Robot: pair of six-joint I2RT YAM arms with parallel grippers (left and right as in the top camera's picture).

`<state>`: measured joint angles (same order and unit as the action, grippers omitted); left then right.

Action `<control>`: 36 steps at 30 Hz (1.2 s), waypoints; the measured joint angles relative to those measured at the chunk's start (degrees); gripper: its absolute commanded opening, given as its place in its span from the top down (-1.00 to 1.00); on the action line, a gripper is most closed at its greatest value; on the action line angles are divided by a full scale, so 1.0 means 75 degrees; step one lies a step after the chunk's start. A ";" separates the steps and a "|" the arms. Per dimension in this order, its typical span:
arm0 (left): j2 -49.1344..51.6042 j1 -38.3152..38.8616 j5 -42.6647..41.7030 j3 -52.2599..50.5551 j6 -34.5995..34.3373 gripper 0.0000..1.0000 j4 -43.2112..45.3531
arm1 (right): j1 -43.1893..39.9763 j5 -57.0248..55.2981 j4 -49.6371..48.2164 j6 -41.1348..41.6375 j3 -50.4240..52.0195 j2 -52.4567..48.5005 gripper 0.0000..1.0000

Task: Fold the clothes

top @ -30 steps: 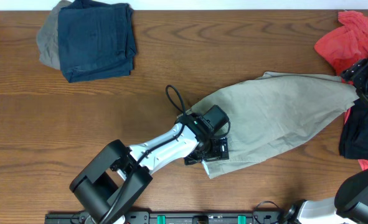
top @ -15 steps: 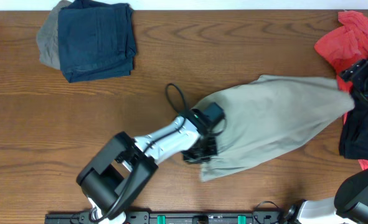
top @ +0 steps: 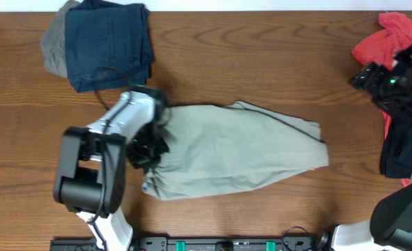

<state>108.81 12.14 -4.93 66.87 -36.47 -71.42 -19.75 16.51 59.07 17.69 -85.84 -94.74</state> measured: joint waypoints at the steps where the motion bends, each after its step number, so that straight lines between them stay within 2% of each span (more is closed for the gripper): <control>1: 0.0000 -0.0236 0.0105 0.0029 0.0044 0.88 0.0003 | 0.0117 -0.0003 0.0020 -0.0052 0.0003 0.0000 -0.79; 5: 0.0000 -0.0962 0.0329 0.0090 0.0137 0.88 0.0006 | 0.0638 -0.0003 0.0047 -0.0233 0.0154 0.0000 -0.89; 9: 0.0000 -0.1437 0.0458 0.0090 0.0332 0.88 0.0009 | 0.1145 0.0093 -0.0055 -0.0309 0.0752 0.0000 -0.88; 18: 0.0000 -0.1547 0.0525 0.0090 0.0475 0.88 0.0050 | 0.2020 0.0761 -0.0749 -0.0612 0.2363 0.0000 -0.84; 27: 0.0000 -0.1547 0.0539 0.0090 0.0498 0.87 0.0064 | 0.2372 0.0883 -0.1000 -0.0662 0.3488 0.0000 -0.73; 30: 0.0000 -0.1547 0.0539 0.0090 0.0498 0.88 0.0064 | 0.2430 0.0822 -0.1055 -0.0685 0.3754 0.0000 -0.51; 32: 0.0000 -0.1547 0.0539 0.0090 0.0498 0.88 0.0067 | 0.2430 0.0766 -0.1110 -0.0717 0.3841 0.0000 -0.20; 36: 0.0000 -0.1547 0.0542 0.0090 0.0498 0.88 0.0067 | 0.2430 0.0711 -0.1326 -0.0714 0.3870 0.0000 0.22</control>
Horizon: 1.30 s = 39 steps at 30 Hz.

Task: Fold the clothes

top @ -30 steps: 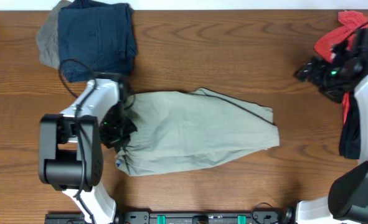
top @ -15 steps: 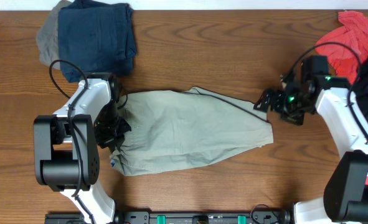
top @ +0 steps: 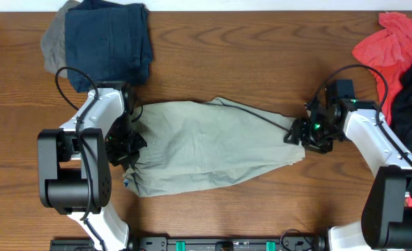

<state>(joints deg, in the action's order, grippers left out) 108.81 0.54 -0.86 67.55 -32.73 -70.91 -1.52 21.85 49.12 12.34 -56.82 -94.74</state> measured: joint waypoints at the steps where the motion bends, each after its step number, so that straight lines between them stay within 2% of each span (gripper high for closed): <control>1: 0.0000 0.0000 0.0000 0.0000 0.0000 0.88 0.0000 | 0.0000 -0.0017 -0.0055 0.0035 0.0000 0.0000 0.35; 3: 0.0000 0.0000 0.0000 0.0000 0.0000 0.88 0.0003 | 0.0000 -0.0047 -0.0111 0.0041 0.0000 0.0000 0.55; 6: 0.0000 0.0000 0.0000 0.0000 0.0000 0.88 0.0006 | 0.0000 -0.0070 -0.0131 0.0058 0.0000 0.0000 0.97; 16: 0.0000 0.0000 0.0000 0.0000 0.0000 0.88 0.0073 | 0.0000 0.0017 -0.0256 0.0227 -0.0443 -0.0009 0.98; 19: 0.0000 0.0000 -0.0006 0.0000 0.0000 0.88 0.0102 | 0.0000 0.0219 -0.0035 0.0256 -0.1478 -0.0020 0.97; 24: 0.0000 0.0017 -0.0175 0.0017 0.0003 0.88 0.0128 | 0.0114 0.0720 0.0933 0.0216 -0.3998 -0.0029 0.98; 28: -0.0003 0.0052 -0.0289 0.0070 0.0003 0.87 0.0140 | 0.0431 0.0921 0.1545 -0.0216 -0.5182 -0.0015 0.97; 32: -0.0006 0.0050 -0.0239 0.0073 0.0003 0.88 0.0178 | 0.0635 0.0586 0.1824 -0.0833 -0.5321 -0.0006 0.97; 39: -0.0006 0.0044 -0.0219 0.0073 0.0003 0.88 0.0210 | 0.0752 -0.0131 0.1585 -0.1189 -0.4893 -0.0070 0.98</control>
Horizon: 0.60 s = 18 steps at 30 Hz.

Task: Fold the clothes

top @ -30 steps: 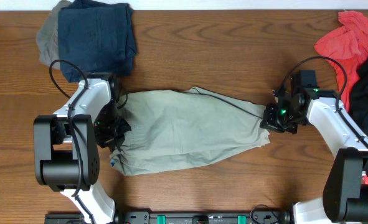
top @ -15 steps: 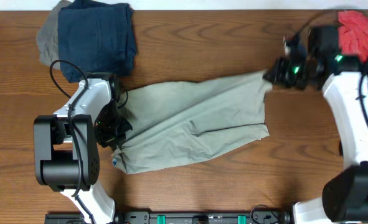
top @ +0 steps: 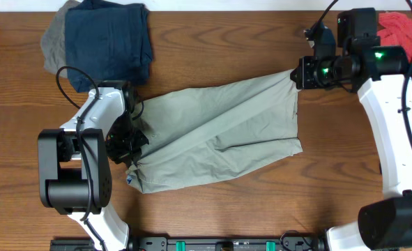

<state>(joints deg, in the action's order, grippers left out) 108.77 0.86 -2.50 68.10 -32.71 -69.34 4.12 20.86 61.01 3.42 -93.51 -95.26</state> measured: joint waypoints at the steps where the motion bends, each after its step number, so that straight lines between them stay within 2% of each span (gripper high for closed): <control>1: 0.0000 0.0000 -0.0006 -0.0003 0.0000 0.88 0.0000 | -0.0003 -0.0076 -0.0117 -0.0017 0.0050 -0.0047 0.97; 12: 0.0000 0.0012 -0.0169 0.0012 0.0015 0.87 0.0020 | -0.0003 -0.0437 -0.1746 -0.0032 0.0277 -0.0758 0.97; 18: 0.0000 0.0015 -0.0245 0.0017 0.0131 0.88 0.0020 | -0.0003 -0.0411 -0.1883 -0.0125 0.0277 -0.0778 0.97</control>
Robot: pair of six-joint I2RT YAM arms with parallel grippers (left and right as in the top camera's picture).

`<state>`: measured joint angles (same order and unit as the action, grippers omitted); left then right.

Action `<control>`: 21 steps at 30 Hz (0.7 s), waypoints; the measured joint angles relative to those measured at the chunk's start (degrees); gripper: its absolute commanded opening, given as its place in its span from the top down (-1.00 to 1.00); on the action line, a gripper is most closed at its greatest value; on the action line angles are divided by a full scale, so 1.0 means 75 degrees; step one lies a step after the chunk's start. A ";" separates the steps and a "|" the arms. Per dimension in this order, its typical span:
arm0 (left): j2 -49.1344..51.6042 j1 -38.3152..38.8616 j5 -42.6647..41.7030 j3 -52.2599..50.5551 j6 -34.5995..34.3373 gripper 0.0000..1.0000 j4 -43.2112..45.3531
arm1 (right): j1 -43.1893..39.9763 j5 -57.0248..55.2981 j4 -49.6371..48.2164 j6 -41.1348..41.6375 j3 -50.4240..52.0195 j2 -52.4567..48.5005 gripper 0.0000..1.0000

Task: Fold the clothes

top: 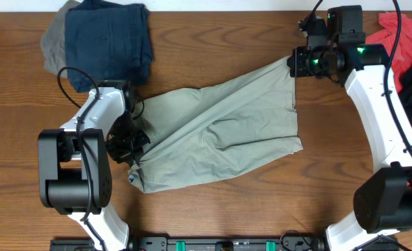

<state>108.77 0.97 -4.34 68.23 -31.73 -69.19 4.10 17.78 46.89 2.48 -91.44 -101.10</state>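
Pale grey-green shorts (216, 136) lie spread on the wooden table, waistband at the left, legs toward the right. My left gripper (127, 143) is shut on the waistband at the garment's left end. My right gripper (293, 65) is shut on the upper leg's hem, holding that corner pulled up and toward the table's far right. The lower leg hem (296, 145) lies flat on the table.
A folded dark blue garment (108, 38) sits on a grey one (54, 42) at the far left corner. A red garment (397, 35) and a black one are piled at the right edge. The table front (261, 209) is bare wood.
My right gripper has moved a little farther back with the hem corner, stretching the upper leg slightly more. The left gripper stays put on the waistband.
First the shorts lay bunched with my left gripper at the waistband and the right arm over the pile at the right. Then the right gripper was shut on the leg end. It then held one hem at the far right, opening the legs apart.
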 measured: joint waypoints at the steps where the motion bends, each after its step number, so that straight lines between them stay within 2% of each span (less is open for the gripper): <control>1: 0.0000 0.0000 0.0003 0.0000 0.0012 0.87 0.0003 | 0.0000 -0.0003 0.0020 -0.0076 0.0000 0.0000 0.97; 7: 0.0000 0.0000 0.0029 0.0000 0.0035 0.87 -0.0003 | 0.0000 -0.0105 0.0152 -0.0542 0.0044 -0.0023 0.97; 14: 0.0000 0.0000 0.0029 0.0000 0.0038 0.87 -0.0003 | 0.0000 -0.0146 0.0026 -0.0580 0.0125 -0.0073 0.97; 21: 0.0000 -0.0006 0.0201 0.0000 0.0076 0.87 -0.0108 | -0.0038 -0.0443 0.1437 -0.0344 0.0119 -0.0073 0.95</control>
<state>108.77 0.93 -2.83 68.23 -31.16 -70.00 3.81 14.46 57.67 -0.10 -90.54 -101.65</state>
